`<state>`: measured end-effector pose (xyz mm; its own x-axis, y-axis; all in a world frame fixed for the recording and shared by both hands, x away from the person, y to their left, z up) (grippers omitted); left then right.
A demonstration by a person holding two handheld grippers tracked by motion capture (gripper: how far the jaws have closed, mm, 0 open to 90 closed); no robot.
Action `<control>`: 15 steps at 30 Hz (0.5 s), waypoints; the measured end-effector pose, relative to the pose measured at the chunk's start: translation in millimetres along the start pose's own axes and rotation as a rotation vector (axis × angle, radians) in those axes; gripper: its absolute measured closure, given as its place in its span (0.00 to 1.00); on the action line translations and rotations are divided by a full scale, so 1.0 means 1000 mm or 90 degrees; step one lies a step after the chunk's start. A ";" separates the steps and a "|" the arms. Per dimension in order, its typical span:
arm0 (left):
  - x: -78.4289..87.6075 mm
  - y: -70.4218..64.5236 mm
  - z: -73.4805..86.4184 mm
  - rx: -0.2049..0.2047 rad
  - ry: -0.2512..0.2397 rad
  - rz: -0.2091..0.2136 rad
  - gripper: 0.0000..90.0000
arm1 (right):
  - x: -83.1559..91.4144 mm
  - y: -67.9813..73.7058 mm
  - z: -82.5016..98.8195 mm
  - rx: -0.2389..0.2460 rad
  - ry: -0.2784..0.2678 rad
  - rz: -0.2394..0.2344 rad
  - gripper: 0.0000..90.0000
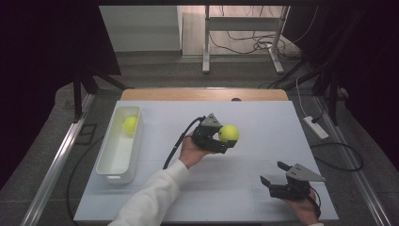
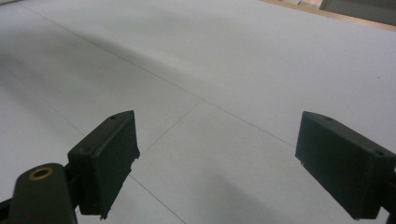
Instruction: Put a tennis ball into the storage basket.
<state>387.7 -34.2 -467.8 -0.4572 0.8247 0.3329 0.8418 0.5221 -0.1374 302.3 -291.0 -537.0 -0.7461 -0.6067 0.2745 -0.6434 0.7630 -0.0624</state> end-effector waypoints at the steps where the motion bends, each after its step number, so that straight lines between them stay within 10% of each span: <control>1: 0.002 0.001 0.000 -0.002 -0.001 -0.001 0.30 | 0.000 0.000 0.000 0.000 -0.001 -0.001 0.14; 15: 0.016 0.006 0.000 0.005 -0.010 -0.017 0.30 | -0.001 0.001 -0.001 0.004 0.000 -0.002 0.14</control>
<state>385.5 -17.9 -463.8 -0.4844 0.8136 0.3215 0.8268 0.5459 -0.1358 302.2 -289.8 -536.4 -0.7437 -0.6094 0.2748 -0.6472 0.7593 -0.0676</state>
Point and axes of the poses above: each handheld gripper's, and its own axes: x roughly backward along the jaws, z roughly out of its underside, y roughly to its left, the point moved 5 cm from there along -x, roughly forward along the jaws, and after that the axes turned 12 degrees about -y, right-handed, at the moved point
